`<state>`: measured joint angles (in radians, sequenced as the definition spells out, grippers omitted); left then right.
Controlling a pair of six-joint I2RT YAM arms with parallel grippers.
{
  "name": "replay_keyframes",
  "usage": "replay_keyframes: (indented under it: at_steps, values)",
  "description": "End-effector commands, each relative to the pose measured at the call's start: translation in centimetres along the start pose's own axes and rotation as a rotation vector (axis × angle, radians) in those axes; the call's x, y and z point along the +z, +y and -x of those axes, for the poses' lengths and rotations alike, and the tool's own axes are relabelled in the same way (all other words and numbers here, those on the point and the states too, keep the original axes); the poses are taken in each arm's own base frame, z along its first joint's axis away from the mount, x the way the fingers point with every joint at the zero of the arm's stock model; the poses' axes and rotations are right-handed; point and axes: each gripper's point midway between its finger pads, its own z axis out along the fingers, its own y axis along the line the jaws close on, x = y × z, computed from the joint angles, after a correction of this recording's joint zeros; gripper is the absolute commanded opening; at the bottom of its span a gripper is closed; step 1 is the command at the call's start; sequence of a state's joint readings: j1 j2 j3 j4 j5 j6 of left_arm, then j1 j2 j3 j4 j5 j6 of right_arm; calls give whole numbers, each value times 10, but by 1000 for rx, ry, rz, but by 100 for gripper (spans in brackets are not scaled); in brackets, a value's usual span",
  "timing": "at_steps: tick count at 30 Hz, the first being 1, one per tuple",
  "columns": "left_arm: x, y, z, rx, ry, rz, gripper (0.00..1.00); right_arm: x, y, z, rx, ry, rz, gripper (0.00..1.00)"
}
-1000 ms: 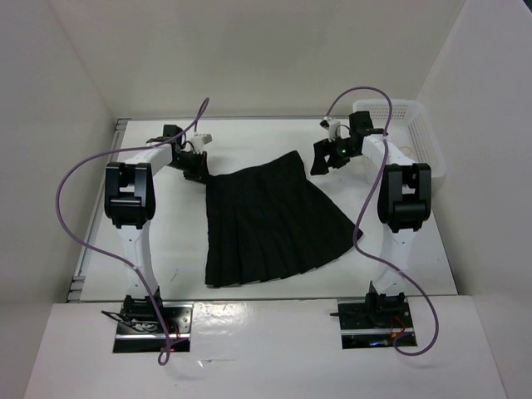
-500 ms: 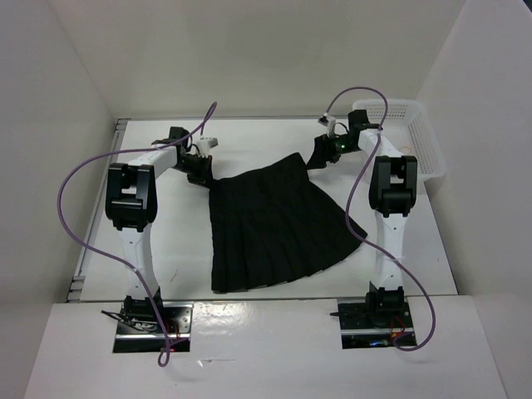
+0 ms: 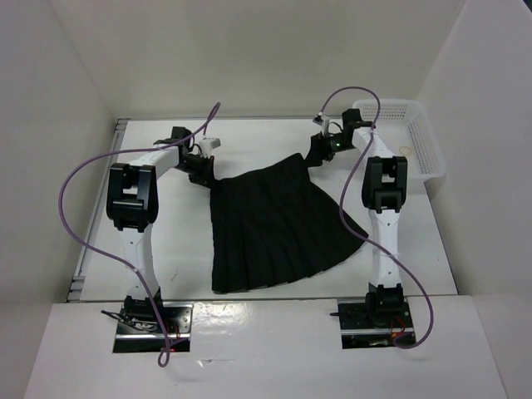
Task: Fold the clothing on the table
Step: Fold the skirt
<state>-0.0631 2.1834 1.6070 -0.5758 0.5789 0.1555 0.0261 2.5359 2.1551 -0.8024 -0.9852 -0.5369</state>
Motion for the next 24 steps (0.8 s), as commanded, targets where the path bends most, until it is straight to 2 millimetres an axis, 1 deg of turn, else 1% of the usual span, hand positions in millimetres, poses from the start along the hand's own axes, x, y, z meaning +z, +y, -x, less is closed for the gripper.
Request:
replay_keyframes:
  at_steps: [1, 2, 3, 4, 5, 6, 7, 9, 10, 11, 12, 13, 15, 16, 17, 18, 19, 20, 21, 22, 23, 24]
  values:
    - [2, -3, -9, 30, 37, 14, 0, 3, 8, 12, -26, -12, 40, 82]
    - [4, -3, -13, 20, 52, 10, 0, 8, 8, 14, -28, -7, 37, 82]
    - [4, -2, -13, 20, 52, 10, 0, 10, 7, 10, -17, 0, 40, 82]
    - [4, -2, -13, 20, 52, 10, 0, 8, 7, 17, -33, -9, 35, 81]
    - [6, -6, -13, 36, 56, 6, 0, 14, 9, 14, -27, 2, 46, 79]
    - [6, -6, -13, 36, 56, 6, 0, 14, 9, 15, -18, 3, 46, 78]
    - [6, -6, -13, 36, 56, 6, 0, 21, 11, 13, -23, 15, 59, 75]
    - [6, -6, -13, 36, 56, 6, 0, 18, 13, 20, -36, 8, 55, 71]
    - [6, -6, -13, 36, 56, 6, 0, 24, 13, 15, -20, 22, 56, 65]
    - [6, -6, -13, 36, 56, 6, 0, 23, 13, 19, -30, 16, 53, 61]
    - [6, -6, -13, 36, 56, 6, 0, 26, 19, 22, -36, 22, 61, 56]
    - [6, -6, -13, 36, 56, 6, 0, 26, 20, 20, -25, 34, 57, 46]
    - [3, -7, -10, 42, 47, 8, 0, 29, 22, 19, -12, 45, 50, 32]
    - [0, -9, -8, 47, 40, 10, 0, 25, 25, 25, -24, 37, 47, 13]
    - [-3, -11, -5, 54, 30, 12, 0, 28, 31, 20, 18, 56, 45, 4]
    - [-6, -12, -2, 59, 23, 14, 0, 21, 37, 36, -6, 25, 31, 0]
    - [-12, -15, 3, 71, 6, 18, 0, 15, 43, 43, -9, 13, 26, 0]
    - [-17, -18, 5, 73, 3, 19, 0, 2, 58, 55, -33, -2, 20, 0]
    - [-22, -23, 9, 81, -12, 11, 0, -5, 69, 68, -71, -35, 31, 0]
    - [-34, -29, 21, 106, -47, 20, 0, -12, 75, 76, -87, -55, 20, 0]
    - [-37, -36, 25, 115, -57, 18, 0, -21, 91, 86, -85, -69, -17, 0]
    - [-44, -40, 33, 131, -80, 23, 0, -28, 94, 93, -112, -83, -41, 0]
